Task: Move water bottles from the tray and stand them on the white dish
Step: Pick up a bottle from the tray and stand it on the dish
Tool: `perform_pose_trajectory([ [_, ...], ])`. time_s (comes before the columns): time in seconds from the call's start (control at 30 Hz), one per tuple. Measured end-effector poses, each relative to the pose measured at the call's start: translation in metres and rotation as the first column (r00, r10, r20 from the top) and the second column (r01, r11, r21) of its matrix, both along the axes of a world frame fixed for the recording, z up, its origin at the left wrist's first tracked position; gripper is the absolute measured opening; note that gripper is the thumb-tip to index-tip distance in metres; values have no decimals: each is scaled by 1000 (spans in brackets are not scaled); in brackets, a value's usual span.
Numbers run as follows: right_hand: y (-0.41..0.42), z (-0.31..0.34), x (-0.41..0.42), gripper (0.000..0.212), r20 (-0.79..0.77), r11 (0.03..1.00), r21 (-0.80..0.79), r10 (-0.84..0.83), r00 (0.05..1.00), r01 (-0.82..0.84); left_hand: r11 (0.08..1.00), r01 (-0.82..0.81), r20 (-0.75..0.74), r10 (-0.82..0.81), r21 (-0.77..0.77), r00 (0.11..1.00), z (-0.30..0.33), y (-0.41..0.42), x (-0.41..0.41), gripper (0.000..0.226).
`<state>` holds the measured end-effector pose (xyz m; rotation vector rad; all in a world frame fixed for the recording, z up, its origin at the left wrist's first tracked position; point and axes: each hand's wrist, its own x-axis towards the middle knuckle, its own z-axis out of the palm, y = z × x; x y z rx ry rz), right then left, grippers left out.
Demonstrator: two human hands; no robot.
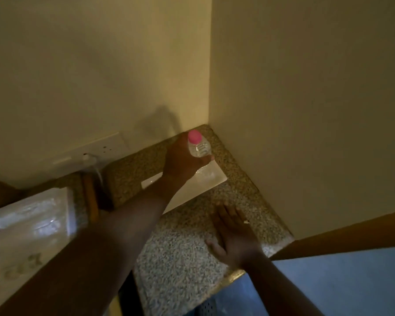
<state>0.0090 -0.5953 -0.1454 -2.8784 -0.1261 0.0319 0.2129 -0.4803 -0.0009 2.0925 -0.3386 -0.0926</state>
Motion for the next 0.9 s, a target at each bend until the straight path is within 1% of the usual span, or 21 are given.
perform_pose_trajectory([
  [0.07, -4, 0, 8, 80, 15, 1000, -9, 20, 1000, -20, 1000, -1, 3, 1, 15, 1000, -9, -9, 4, 64],
  [0.17, -8, 0, 13, 82, 17, 999, -10, 33, 999, -33, 999, -25, 18, 25, 29, 1000, -13, -18, 8, 69],
  [0.33, -8, 4, 14, 82, 27, 999, -4, 42, 999, -42, 999, -10, 24, 9, 33, 1000, -13, -21, 9, 73],
  [0.4, -7, 5, 15, 82, 27, 999, -3, 42, 999, -42, 999, 14, 32, -16, 34, 999, -13, -18, 8, 77],
  [0.47, -6, 3, 15, 83, 15, 999, 2, 39, 999, -39, 998, 51, 8, -51, 27, 999, -13, -16, 7, 86],
  [0.53, -6, 2, 14, 83, 2, 999, -4, 34, 999, -34, 996, 92, -32, -92, -4, 995, -12, -13, 6, 92],
  [0.63, -6, 2, 14, 84, -14, 999, -26, 37, 999, -38, 991, 121, -48, -124, -48, 991, -12, 1, 2, 96],
  [0.73, -3, 4, 15, 83, -49, 998, -41, 43, 998, -45, 997, 60, -18, -60, 49, 998, -11, 41, -8, 102],
  [0.77, 0, 4, 15, 82, -61, 998, -36, 56, 997, -58, 993, 34, -25, -31, 114, 999, -12, 58, -14, 104],
  [0.83, 25, 6, 13, 80, -63, 992, -13, 123, 990, -124, 953, -21, -33, 32, 303, 999, -11, 109, -31, 106],
  [0.9, 51, 9, 9, 77, -54, 984, 12, 178, 982, -178, 907, -15, 26, 5, 420, 1000, -14, 157, -50, 99],
])
